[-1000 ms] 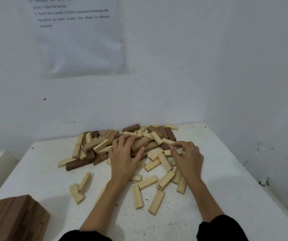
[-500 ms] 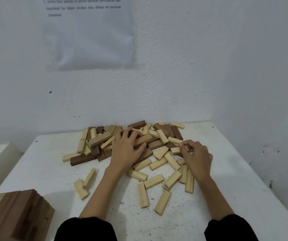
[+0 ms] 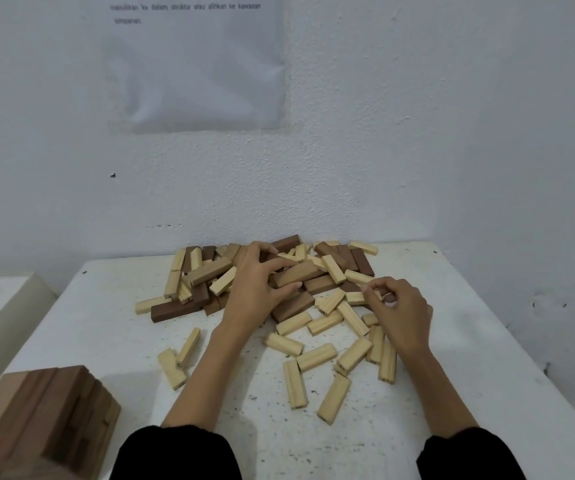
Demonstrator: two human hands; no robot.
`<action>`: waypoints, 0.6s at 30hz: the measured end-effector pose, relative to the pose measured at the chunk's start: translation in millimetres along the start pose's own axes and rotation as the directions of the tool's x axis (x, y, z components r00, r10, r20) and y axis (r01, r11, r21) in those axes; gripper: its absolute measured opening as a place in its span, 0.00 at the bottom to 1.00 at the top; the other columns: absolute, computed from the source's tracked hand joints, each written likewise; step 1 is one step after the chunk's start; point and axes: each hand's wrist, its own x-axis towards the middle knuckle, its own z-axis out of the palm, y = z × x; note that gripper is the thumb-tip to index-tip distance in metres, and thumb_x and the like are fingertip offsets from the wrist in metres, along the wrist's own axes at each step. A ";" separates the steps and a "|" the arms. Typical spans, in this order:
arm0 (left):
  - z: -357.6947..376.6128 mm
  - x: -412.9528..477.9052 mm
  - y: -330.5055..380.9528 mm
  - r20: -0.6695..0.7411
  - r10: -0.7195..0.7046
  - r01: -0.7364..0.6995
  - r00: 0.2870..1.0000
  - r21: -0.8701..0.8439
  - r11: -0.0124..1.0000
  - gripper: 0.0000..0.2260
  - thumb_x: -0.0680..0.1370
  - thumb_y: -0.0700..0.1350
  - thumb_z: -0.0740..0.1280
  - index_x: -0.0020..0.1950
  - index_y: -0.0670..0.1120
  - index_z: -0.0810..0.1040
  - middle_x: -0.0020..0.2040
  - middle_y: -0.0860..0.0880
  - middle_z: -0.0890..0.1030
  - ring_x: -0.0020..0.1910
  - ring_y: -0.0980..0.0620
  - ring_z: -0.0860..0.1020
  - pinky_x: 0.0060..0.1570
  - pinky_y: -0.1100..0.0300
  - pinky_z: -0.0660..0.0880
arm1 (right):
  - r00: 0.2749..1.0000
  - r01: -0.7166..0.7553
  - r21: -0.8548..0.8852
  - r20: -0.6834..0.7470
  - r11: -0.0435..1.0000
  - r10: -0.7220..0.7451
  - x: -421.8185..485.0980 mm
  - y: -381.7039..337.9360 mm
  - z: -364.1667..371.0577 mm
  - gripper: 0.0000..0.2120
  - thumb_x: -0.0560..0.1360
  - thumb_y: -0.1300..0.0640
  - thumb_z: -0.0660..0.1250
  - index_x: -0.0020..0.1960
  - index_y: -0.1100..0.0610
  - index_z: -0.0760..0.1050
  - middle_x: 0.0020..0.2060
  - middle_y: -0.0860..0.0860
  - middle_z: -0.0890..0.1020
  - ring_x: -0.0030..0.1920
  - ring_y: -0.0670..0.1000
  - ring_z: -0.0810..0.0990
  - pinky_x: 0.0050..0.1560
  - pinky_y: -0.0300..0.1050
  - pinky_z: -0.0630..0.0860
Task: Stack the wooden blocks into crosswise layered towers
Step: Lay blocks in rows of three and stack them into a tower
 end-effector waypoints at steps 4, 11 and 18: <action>-9.4 -3.3 12.1 -0.010 0.115 -0.115 0.993 0.015 0.993 0.15 0.67 0.45 0.78 0.52 0.48 0.83 0.56 0.49 0.70 0.57 0.56 0.66 0.58 0.68 0.62 | 0.999 0.046 -0.006 0.024 0.999 -0.045 0.5 -0.5 1.4 0.05 0.73 0.54 0.68 0.40 0.46 0.79 0.40 0.47 0.77 0.44 0.50 0.75 0.49 0.51 0.71; -29.3 -50.2 47.1 0.127 0.227 -0.229 0.966 -0.004 0.973 0.16 0.66 0.48 0.78 0.53 0.50 0.83 0.57 0.52 0.70 0.59 0.56 0.67 0.58 0.68 0.64 | 0.964 0.180 -0.034 0.206 0.983 -0.170 -0.6 0.9 -8.2 0.19 0.74 0.67 0.58 0.37 0.48 0.81 0.45 0.46 0.75 0.48 0.45 0.70 0.37 0.34 0.65; -67.0 -154.7 37.7 0.395 0.143 -0.164 0.908 0.021 0.986 0.17 0.68 0.61 0.67 0.54 0.58 0.82 0.58 0.61 0.64 0.61 0.61 0.63 0.58 0.68 0.64 | 0.976 0.104 -0.013 0.195 0.994 -0.100 -3.5 -5.9 -9.6 0.08 0.73 0.58 0.65 0.42 0.52 0.83 0.48 0.47 0.75 0.49 0.44 0.72 0.38 0.38 0.65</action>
